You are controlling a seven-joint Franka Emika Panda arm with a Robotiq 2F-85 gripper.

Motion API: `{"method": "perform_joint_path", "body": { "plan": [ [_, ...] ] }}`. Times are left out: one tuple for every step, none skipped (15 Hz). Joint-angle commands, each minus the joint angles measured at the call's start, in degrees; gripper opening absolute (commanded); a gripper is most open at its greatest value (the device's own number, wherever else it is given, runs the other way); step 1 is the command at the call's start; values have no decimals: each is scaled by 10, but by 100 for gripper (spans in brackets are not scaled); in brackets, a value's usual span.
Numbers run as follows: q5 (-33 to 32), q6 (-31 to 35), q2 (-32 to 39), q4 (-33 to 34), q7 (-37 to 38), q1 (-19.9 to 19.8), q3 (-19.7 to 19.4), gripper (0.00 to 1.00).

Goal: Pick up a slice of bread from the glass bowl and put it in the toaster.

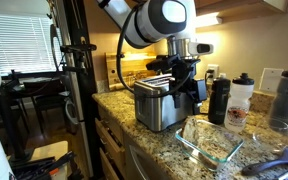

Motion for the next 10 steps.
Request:
{"method": "perform_joint_path", "body": {
  "plan": [
    [9, 12, 16, 12, -19, 15, -18, 100],
    [11, 12, 19, 15, -24, 15, -18, 100],
    [12, 13, 23, 16, -26, 15, -19, 100],
    [13, 13, 27, 19, -29, 15, -19, 100],
    [14, 14, 30, 20, -31, 15, -20, 100],
    [21, 13, 34, 24, -37, 15, -20, 100],
    [24, 14, 38, 26, -40, 15, -20, 100],
    [27, 14, 42, 30, -43, 15, -20, 100],
    [30, 14, 46, 32, -47, 15, -20, 100],
    [35, 15, 58, 43, -60, 11, -24, 100]
  ]
}}
